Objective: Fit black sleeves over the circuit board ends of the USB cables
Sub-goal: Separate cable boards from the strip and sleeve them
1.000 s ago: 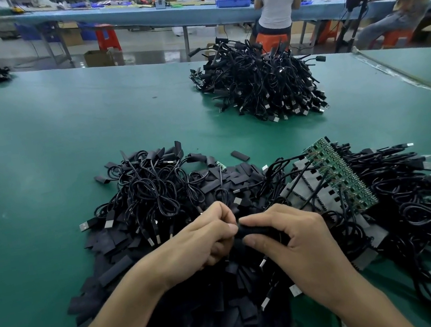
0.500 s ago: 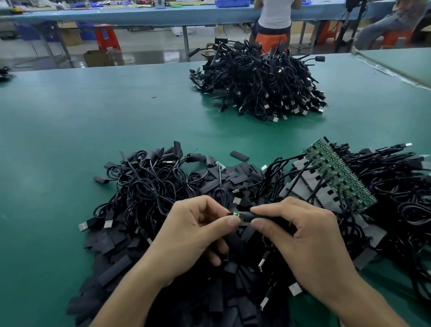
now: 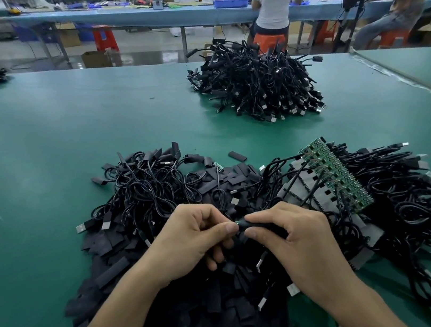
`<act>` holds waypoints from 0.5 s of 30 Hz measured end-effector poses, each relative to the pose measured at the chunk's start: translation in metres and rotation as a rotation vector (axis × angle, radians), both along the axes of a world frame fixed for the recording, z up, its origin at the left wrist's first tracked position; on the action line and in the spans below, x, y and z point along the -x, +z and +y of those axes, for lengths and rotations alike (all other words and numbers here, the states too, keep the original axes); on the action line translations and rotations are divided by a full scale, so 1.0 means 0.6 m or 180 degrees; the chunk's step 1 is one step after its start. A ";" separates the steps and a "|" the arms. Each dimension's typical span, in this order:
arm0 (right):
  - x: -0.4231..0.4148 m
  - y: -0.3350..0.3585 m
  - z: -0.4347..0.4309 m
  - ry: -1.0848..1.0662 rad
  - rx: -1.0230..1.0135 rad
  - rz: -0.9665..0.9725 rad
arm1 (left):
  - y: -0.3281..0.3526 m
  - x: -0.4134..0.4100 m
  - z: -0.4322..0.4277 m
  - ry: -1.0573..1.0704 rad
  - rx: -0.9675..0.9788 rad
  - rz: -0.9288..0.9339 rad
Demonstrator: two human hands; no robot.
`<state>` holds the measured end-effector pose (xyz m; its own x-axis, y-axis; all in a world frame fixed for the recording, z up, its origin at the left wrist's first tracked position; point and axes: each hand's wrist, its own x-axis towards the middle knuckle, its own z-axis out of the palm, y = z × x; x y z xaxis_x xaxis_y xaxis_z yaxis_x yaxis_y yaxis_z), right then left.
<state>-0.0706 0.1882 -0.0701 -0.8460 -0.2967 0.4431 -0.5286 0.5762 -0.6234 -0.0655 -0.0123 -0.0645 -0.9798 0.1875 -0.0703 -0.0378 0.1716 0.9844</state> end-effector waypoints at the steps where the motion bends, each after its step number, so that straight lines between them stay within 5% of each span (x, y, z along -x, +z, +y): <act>1: 0.000 0.000 0.000 -0.0004 0.0011 -0.0001 | 0.000 0.000 0.000 -0.0010 0.0001 -0.0010; 15: -0.005 0.002 -0.001 0.0101 -0.0388 0.0031 | -0.008 0.003 -0.005 -0.0289 0.0295 -0.0017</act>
